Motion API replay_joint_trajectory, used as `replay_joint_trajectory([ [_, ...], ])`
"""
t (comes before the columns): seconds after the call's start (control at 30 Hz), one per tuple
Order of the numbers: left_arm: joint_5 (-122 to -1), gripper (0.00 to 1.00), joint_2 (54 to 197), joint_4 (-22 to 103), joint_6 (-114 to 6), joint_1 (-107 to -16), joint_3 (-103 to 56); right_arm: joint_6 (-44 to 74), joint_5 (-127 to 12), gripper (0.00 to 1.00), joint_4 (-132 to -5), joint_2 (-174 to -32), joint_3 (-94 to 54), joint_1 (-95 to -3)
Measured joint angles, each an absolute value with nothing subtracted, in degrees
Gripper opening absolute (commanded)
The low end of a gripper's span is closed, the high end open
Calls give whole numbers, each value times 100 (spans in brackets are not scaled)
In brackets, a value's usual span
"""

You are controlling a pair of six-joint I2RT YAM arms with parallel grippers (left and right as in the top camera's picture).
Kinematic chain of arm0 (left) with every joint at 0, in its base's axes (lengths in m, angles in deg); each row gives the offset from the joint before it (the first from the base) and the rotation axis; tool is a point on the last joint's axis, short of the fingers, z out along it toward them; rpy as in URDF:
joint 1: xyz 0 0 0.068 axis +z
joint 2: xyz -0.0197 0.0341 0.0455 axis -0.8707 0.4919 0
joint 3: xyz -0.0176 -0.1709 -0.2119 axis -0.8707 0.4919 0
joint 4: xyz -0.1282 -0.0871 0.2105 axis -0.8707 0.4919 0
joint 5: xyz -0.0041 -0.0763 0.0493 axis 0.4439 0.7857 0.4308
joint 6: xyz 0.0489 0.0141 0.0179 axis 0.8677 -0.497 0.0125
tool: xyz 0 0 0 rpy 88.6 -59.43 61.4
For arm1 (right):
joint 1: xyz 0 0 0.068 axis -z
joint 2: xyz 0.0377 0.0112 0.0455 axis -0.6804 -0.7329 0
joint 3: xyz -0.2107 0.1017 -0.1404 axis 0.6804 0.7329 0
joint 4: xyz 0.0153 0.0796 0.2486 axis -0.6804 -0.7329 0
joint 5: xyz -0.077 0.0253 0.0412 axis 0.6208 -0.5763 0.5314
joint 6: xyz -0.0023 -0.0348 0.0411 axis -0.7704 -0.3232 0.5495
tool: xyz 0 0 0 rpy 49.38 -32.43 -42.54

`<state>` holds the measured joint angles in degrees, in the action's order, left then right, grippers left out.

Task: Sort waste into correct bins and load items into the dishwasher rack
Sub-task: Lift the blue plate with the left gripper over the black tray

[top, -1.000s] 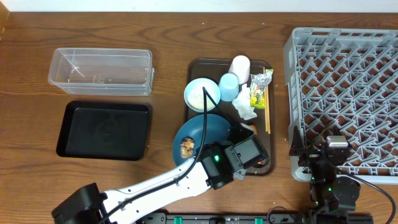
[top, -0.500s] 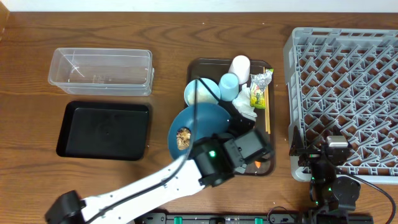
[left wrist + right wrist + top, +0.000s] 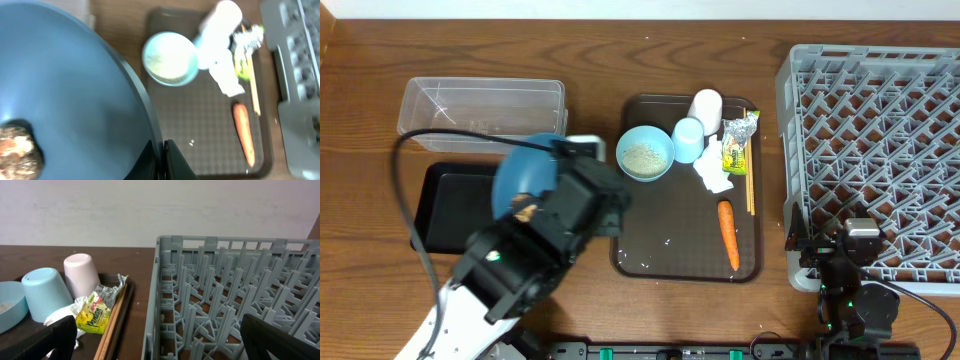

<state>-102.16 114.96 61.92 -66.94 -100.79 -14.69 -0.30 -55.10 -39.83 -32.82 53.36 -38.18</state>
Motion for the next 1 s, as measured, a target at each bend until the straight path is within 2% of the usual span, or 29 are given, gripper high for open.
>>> replay_joint_trajectory([
  [0.4,-9265,6,11437,5864,-6355,-8090,-1445,-32,-5510,99,-3983,-3282,5336,-3818],
  [1.0,-5084,6,11892,5123,-5151,-4662,-809,-30,-5508,99,-3983,-3282,5336,-3818],
])
